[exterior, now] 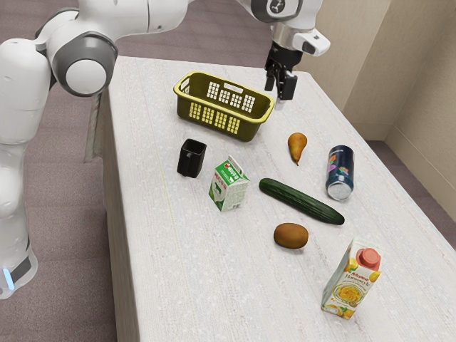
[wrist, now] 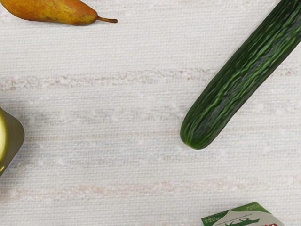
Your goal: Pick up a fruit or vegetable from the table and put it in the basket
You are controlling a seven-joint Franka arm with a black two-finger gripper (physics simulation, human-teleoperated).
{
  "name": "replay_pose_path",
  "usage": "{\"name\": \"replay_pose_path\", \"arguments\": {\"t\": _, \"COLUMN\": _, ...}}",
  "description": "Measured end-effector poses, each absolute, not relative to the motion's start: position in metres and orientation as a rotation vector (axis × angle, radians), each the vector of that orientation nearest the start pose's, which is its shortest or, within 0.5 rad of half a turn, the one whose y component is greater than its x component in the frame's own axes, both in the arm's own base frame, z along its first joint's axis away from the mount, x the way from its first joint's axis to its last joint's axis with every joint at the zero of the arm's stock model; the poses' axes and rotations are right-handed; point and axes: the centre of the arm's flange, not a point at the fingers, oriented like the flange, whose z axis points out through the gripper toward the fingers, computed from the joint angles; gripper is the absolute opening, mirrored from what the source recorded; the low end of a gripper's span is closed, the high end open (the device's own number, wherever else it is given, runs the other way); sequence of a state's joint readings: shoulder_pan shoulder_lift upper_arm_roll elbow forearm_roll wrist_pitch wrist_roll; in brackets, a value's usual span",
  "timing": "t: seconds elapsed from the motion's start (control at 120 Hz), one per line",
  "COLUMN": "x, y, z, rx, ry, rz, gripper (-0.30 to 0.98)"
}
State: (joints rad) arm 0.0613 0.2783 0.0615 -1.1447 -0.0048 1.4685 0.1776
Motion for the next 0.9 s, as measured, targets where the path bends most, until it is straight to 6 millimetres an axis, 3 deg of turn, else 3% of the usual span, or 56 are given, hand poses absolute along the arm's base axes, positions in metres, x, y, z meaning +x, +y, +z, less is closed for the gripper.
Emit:
{"name": "replay_pose_path", "arguments": {"t": 0.167, "x": 0.624, "y": 0.069, "z": 0.647, "rx": -3.120, "ry": 0.107, "rz": -0.064, "gripper": 0.69}}
{"name": "replay_pose_path", "arguments": {"t": 0.4, "x": 0.638, "y": 0.048, "z": 0.644, "rx": -3.116, "ry": 0.396, "rz": -0.104, "gripper": 0.69}}
{"name": "replay_pose_path", "arguments": {"t": 0.517, "x": 0.643, "y": 0.013, "z": 0.641, "rx": -3.100, "ry": 0.601, "rz": -0.118, "gripper": 0.69}}
{"name": "replay_pose_path", "arguments": {"t": 0.608, "x": 0.656, "y": 0.002, "z": 0.618, "rx": -3.087, "ry": 0.714, "rz": -0.092, "gripper": 0.68}}
{"name": "replay_pose_path", "arguments": {"t": 0.708, "x": 0.673, "y": 0.001, "z": 0.584, "rx": -3.075, "ry": 0.811, "rz": -0.049, "gripper": 0.69}}
{"name": "replay_pose_path", "arguments": {"t": 0.783, "x": 0.681, "y": 0.001, "z": 0.570, "rx": -3.058, "ry": 0.877, "rz": -0.043, "gripper": 0.69}}
{"name": "replay_pose_path", "arguments": {"t": 0.833, "x": 0.680, "y": -0.001, "z": 0.562, "rx": -3.043, "ry": 0.929, "rz": -0.033, "gripper": 0.69}}
{"name": "replay_pose_path", "arguments": {"t": 0.9, "x": 0.662, "y": -0.019, "z": 0.550, "rx": -2.994, "ry": 1.035, "rz": 0.005, "gripper": 0.68}}
